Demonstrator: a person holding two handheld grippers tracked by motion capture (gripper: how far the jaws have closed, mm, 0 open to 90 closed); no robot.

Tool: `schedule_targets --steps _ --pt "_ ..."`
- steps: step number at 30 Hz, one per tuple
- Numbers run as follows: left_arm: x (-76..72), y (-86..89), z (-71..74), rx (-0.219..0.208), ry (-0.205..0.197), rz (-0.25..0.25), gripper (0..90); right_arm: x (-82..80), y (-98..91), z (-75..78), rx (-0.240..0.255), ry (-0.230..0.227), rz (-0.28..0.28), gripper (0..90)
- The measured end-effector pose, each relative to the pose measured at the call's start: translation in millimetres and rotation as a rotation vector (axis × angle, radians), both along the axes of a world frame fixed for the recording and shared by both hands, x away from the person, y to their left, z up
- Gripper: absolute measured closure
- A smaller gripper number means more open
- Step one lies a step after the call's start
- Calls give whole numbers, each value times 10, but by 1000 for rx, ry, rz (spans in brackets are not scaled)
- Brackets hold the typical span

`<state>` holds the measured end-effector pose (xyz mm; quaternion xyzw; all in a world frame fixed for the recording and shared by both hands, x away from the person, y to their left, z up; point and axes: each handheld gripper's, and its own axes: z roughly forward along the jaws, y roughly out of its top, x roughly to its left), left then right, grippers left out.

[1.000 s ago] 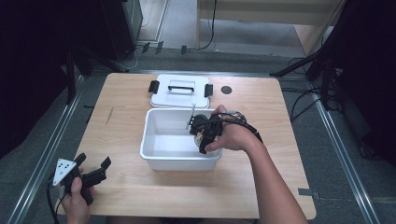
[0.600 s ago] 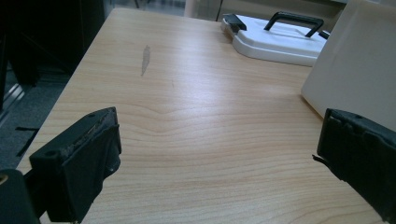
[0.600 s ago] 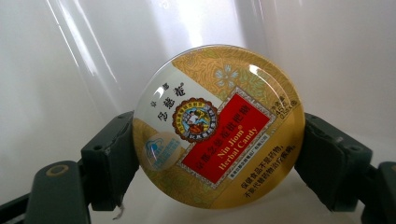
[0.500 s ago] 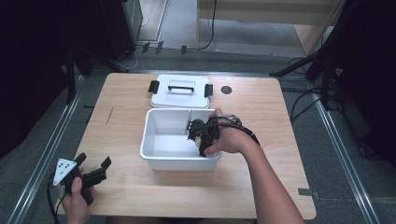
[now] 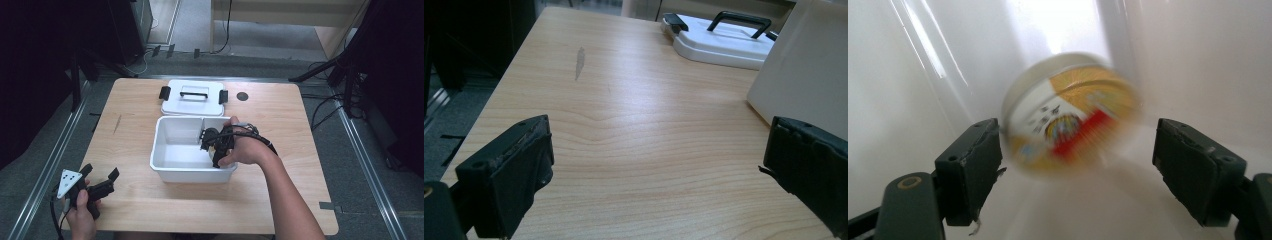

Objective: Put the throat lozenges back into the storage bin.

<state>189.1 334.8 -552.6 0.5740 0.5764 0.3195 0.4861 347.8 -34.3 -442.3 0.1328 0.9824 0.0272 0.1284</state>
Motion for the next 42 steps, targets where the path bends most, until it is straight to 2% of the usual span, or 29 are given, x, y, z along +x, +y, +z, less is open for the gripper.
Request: schedule_targets --steps 4,7,9,11,17,21,32,42 --pt "0 -1 0 1 0 -2 0 -12 -17 55 23 11 -4 204" --pt "0 -2 1 1 0 -2 0 -21 -31 94 37 9 -5 265" --pt "1 -3 0 2 -1 -2 0 -12 -55 143 56 11 -21 348" --pt "1 -3 0 1 -1 -2 0 -9 -62 158 64 15 -27 361" --pt "7 -4 0 2 3 -4 0 24 -164 358 153 28 -94 495" --pt "3 0 0 -3 0 -7 0 11 -212 458 187 44 -121 542" --pt "0 -2 0 -9 -2 -3 0 -108 -433 747 221 35 -148 577" --pt "0 -1 -1 -10 -3 -3 0 -137 -766 866 239 12 -203 565"
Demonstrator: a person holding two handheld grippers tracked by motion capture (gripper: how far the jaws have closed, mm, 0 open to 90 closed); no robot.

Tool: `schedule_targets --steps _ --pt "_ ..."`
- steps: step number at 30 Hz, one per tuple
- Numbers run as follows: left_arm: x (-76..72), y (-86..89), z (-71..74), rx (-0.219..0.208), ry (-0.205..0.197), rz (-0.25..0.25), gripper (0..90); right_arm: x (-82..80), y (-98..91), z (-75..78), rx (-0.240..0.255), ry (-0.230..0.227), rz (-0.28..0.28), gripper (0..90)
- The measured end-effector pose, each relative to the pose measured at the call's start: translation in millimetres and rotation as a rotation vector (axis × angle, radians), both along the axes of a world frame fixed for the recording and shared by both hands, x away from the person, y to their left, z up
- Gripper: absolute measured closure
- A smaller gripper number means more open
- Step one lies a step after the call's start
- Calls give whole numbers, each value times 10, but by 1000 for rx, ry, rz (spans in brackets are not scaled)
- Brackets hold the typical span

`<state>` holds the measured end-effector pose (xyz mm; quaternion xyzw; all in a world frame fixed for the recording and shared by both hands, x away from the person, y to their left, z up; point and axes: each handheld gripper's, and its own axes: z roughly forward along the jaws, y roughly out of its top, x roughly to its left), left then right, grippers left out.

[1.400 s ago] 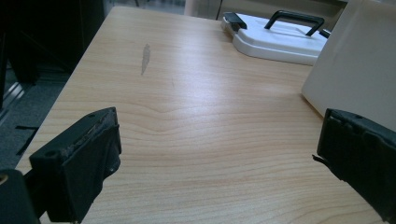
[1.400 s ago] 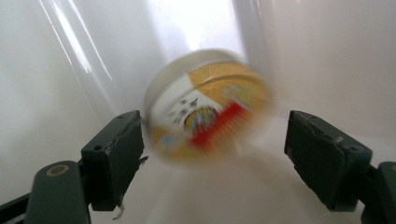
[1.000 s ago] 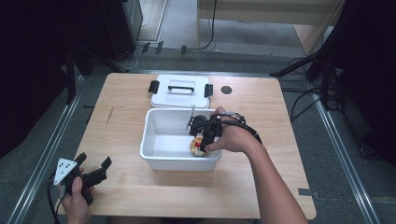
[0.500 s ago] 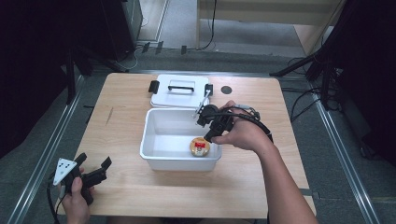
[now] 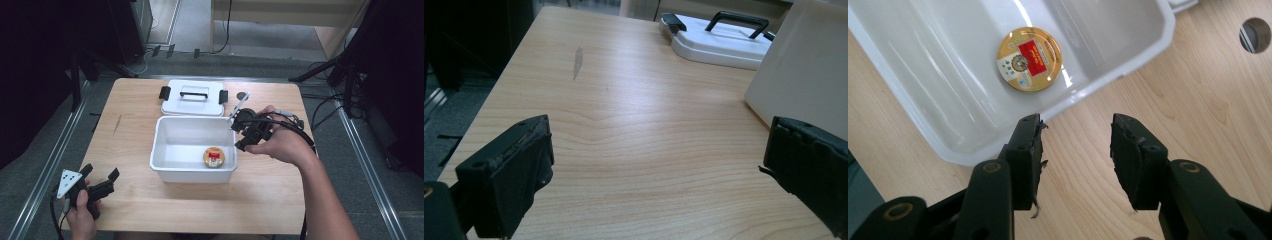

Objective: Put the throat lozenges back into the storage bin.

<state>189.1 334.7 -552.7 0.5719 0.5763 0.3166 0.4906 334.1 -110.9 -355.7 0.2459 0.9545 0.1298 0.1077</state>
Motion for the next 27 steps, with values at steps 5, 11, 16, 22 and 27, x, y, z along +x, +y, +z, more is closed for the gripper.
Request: schedule_targets --steps 5,11,16,22,27 --pt "-1 1 0 0 0 0 0 -12 -155 -12 -1 -4 -33 523" --pt "-2 2 1 3 1 0 0 -26 -325 -88 -6 9 -80 447" --pt "-3 -1 1 4 2 0 0 -46 -436 -226 -32 33 -106 343" --pt "-3 -1 1 5 2 -1 0 -84 -548 -421 -31 -24 -188 119" --pt "-4 -3 0 6 0 0 0 -95 -617 -586 10 -35 -243 0"
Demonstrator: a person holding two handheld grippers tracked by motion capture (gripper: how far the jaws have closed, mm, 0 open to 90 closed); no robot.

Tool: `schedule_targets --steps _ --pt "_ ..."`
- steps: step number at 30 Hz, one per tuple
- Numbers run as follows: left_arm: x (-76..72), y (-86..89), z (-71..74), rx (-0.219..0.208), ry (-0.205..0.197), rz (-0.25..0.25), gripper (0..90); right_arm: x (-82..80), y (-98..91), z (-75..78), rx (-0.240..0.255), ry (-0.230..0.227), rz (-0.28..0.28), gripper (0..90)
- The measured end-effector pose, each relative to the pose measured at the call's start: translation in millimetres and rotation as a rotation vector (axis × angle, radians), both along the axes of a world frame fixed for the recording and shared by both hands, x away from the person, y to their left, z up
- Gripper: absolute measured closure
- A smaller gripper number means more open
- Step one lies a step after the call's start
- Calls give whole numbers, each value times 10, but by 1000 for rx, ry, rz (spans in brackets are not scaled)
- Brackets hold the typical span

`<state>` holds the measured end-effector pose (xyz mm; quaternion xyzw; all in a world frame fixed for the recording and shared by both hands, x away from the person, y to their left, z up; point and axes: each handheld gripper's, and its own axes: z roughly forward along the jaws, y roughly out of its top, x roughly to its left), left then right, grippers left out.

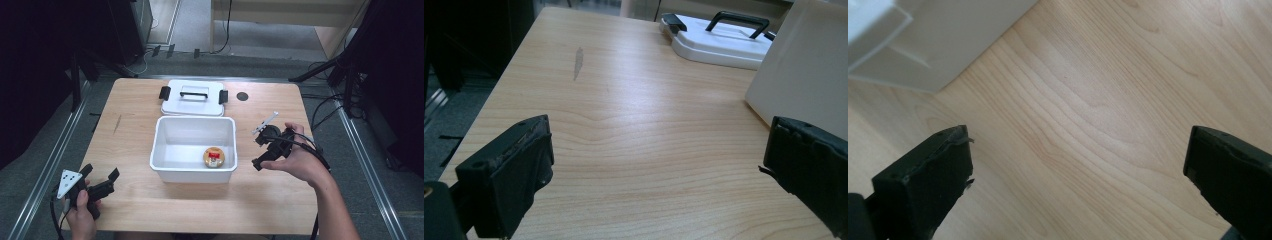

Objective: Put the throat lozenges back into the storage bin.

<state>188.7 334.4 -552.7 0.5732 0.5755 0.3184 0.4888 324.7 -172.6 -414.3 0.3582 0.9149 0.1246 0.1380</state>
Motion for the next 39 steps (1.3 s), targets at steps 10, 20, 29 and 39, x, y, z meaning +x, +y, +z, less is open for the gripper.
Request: schedule_targets --steps 10,20,29,39 --pt "-1 0 0 1 -1 1 0 -82 -209 -329 99 -140 -110 0" --pt "-2 -2 1 1 -1 3 0 -179 -500 -561 229 -276 -232 0" --pt "-2 -3 0 1 -3 3 0 -322 -789 -776 309 -361 -326 0" --pt "-3 -3 1 2 -2 4 0 -498 -1111 -973 372 -421 -418 26"
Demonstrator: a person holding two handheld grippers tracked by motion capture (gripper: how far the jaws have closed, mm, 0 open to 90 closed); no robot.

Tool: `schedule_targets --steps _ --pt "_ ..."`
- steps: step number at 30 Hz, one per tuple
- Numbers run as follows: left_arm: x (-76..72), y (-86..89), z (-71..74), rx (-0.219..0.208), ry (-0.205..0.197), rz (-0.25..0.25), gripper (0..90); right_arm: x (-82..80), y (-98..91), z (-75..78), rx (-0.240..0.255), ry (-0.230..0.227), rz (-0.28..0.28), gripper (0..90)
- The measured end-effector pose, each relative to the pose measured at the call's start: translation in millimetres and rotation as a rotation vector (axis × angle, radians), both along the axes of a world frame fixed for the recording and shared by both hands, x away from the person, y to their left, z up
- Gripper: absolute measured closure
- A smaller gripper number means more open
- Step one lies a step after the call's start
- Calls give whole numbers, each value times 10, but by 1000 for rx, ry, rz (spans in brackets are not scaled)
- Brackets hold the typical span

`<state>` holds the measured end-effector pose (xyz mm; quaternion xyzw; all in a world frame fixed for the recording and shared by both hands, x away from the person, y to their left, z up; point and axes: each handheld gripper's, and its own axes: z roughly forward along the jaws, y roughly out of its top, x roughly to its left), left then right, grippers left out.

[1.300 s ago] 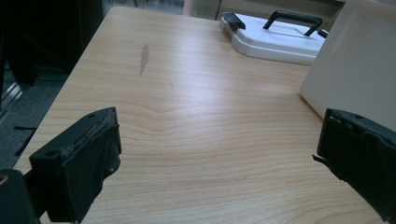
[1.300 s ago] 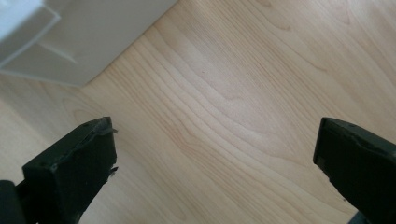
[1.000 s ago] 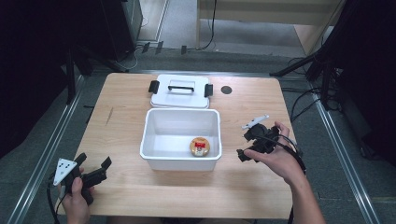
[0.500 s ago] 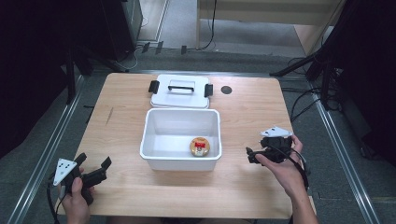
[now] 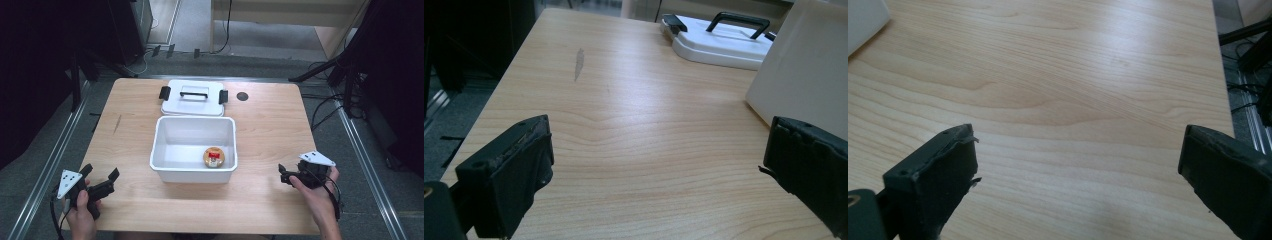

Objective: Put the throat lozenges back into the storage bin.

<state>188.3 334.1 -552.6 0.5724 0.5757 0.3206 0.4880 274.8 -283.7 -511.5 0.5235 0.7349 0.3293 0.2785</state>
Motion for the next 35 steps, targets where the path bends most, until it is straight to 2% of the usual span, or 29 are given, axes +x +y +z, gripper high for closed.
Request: schedule_targets --steps 2,9,14,26,31,35 --pt "0 1 0 0 0 0 0 -35 -57 -25 22 -5 -6 27" --pt "0 0 -1 -1 -1 1 0 -161 -236 -95 40 -28 -43 38" --pt "-2 -1 0 0 2 -1 0 -255 -352 -140 57 -33 -42 37" --pt "-3 -2 0 0 5 2 0 -510 -652 -318 108 -33 -108 32" --pt "-2 -2 0 -1 6 1 0 -595 -697 -335 161 -54 -117 34" --pt "7 -8 1 3 10 4 0 -635 -675 -348 149 -74 -113 35"
